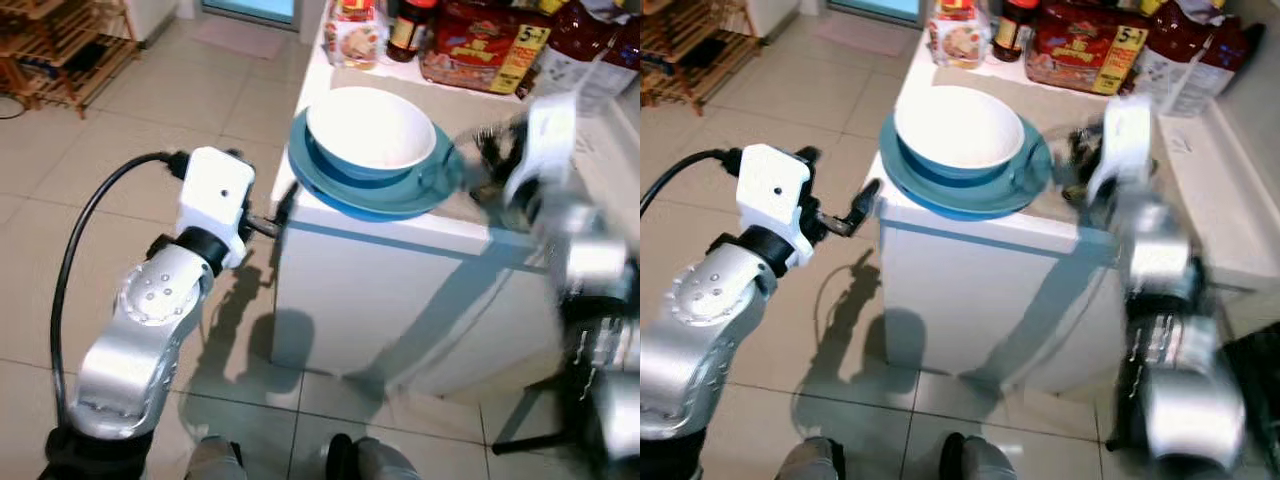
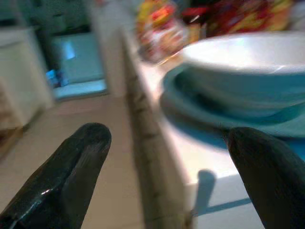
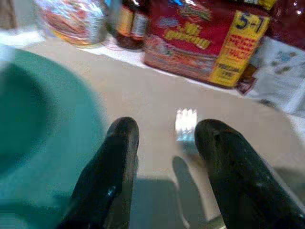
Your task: Setting the table
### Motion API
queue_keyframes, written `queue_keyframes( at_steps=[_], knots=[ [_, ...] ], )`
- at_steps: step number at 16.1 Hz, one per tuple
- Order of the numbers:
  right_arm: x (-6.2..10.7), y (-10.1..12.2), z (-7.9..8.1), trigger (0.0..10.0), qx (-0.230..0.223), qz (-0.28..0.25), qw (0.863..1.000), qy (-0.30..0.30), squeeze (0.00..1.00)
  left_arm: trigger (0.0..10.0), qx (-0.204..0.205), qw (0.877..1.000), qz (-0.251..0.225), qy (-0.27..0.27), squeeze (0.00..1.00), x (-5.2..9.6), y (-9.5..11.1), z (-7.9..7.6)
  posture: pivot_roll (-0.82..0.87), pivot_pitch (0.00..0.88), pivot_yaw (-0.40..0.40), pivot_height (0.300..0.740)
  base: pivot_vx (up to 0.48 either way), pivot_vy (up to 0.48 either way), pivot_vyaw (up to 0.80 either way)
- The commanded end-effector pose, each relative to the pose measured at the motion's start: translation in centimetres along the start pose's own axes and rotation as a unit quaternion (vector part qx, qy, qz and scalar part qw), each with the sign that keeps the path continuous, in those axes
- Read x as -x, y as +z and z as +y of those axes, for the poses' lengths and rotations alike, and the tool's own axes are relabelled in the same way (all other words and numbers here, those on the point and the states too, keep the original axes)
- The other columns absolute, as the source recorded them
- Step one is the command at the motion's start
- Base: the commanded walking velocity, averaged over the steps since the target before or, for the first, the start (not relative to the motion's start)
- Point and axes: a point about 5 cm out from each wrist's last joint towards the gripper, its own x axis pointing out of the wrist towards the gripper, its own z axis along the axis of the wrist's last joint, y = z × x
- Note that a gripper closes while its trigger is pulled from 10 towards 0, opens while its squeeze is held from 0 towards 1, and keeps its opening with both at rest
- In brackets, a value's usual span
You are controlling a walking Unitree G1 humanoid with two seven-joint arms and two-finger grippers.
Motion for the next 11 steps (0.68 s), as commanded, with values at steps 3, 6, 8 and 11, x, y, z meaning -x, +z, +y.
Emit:
queue_keyframes(
  at_steps=[3, 6, 8, 11],
  knots=[
    [2.4, 3.3, 0.2, 10.0, -0.032, -0.077, 0.996, -0.024, 0.00, 10.0, 0.032, 0.999, -0.023, 0.004, 0.00, -1.2, 0.6, -0.6, 0.09, 0.051, -0.095, 0.740, 0.000, 0.000, 0.00],
    [3.1, 3.8, 2.0, 10.0, -0.088, -0.078, 0.993, 0.004, 0.20, 10.0, 0.040, 0.998, -0.039, -0.006, 0.00, -2.3, 1.0, -0.6, 0.08, 0.036, -0.066, 0.740, 0.000, 0.000, 0.00],
    [1.0, 4.6, 3.3, 10.0, -0.167, -0.040, 0.984, 0.041, 1.00, 10.0, 0.029, 0.998, -0.045, -0.030, 0.00, -2.6, 1.2, -1.0, 0.09, 0.024, -0.067, 0.740, 0.000, 0.000, 0.00],
    [-2.7, 5.0, 4.0, 10.0, -0.185, 0.024, 0.979, 0.081, 1.00, 10.0, 0.010, 0.996, -0.050, -0.074, 0.00, -2.2, 1.5, -1.1, 0.12, 0.020, -0.087, 0.740, 0.000, 0.000, 0.00]
  ],
)
